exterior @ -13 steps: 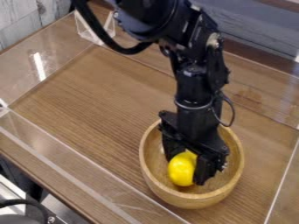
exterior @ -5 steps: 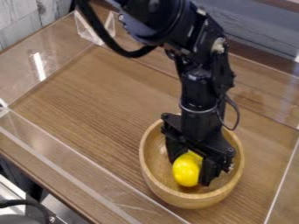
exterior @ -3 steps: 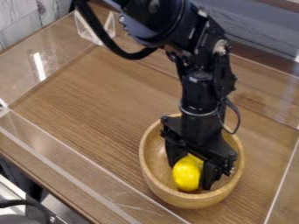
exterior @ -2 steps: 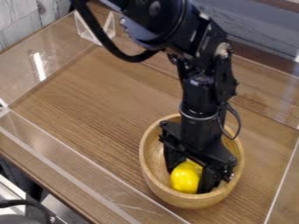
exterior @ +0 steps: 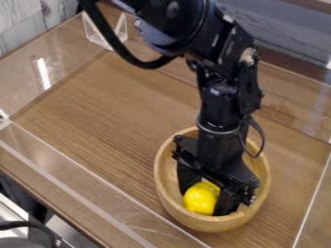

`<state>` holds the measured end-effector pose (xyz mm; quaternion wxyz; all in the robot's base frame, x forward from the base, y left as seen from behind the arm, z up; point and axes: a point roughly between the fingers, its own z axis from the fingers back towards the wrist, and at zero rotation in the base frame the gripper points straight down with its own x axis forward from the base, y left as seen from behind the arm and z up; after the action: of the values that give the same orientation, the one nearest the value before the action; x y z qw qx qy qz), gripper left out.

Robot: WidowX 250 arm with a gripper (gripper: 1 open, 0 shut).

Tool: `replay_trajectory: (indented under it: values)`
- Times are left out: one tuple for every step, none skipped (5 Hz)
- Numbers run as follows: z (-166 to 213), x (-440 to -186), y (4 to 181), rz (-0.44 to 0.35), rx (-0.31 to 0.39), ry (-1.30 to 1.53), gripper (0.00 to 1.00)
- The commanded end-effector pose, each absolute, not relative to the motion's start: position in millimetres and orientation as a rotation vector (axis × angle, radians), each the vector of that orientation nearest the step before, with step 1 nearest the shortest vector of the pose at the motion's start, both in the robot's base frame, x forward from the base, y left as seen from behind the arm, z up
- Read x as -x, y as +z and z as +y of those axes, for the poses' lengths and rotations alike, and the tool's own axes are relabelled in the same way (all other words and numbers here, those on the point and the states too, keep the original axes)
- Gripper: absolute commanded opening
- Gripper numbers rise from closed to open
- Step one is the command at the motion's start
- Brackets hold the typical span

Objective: Remove the lemon from inside the brown bowl and put it on the table

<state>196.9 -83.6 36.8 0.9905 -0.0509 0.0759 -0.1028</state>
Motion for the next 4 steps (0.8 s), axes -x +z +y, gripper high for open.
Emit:
replay_trajectory:
  values:
    - [-87,-207,53.3,0.091,0.111,-0.223,0.0]
    - [-86,-207,56.2,0.093,0.108,-0.227,0.0]
    - [-85,-207,60.0,0.094,0.106,-0.23,0.0]
    - [-84,-207,64.3,0.095,0.103,-0.231,0.0]
